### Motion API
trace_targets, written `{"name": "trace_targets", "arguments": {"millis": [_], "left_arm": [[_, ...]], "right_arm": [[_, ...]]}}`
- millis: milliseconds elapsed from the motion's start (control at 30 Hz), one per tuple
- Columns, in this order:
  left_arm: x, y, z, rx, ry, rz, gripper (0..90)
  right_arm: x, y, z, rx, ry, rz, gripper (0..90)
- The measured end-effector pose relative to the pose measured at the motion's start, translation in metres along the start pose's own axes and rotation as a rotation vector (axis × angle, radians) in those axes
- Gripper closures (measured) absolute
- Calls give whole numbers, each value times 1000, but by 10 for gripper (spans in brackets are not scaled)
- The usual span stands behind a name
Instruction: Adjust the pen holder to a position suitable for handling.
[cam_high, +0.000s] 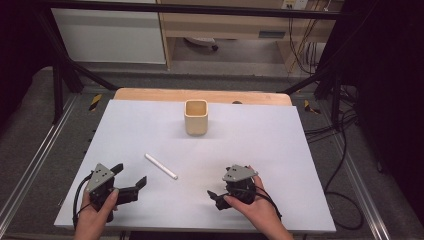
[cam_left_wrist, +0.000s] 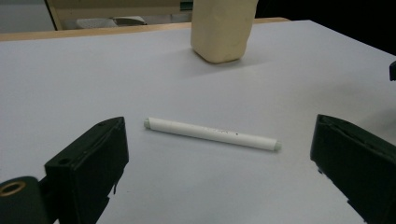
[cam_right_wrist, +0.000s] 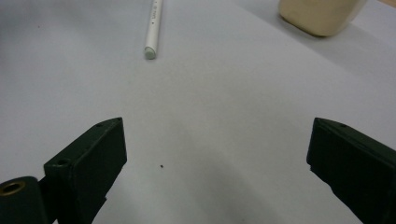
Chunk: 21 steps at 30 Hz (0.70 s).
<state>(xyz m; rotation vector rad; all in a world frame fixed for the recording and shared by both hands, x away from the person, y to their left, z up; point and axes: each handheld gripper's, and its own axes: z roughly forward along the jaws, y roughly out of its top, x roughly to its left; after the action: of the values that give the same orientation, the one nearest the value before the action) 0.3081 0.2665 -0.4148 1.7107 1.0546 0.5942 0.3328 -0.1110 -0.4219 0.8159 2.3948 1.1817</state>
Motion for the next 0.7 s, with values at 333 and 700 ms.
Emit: {"name": "trace_targets", "arguments": {"millis": [333,700], "left_arm": [[1,0,0,7,1,-1,51],[3,1,2,3,8,-16,54]], "right_arm": [[5,16,10,30,33,-31,55],[4,32,16,36,47,-31,49]]}}
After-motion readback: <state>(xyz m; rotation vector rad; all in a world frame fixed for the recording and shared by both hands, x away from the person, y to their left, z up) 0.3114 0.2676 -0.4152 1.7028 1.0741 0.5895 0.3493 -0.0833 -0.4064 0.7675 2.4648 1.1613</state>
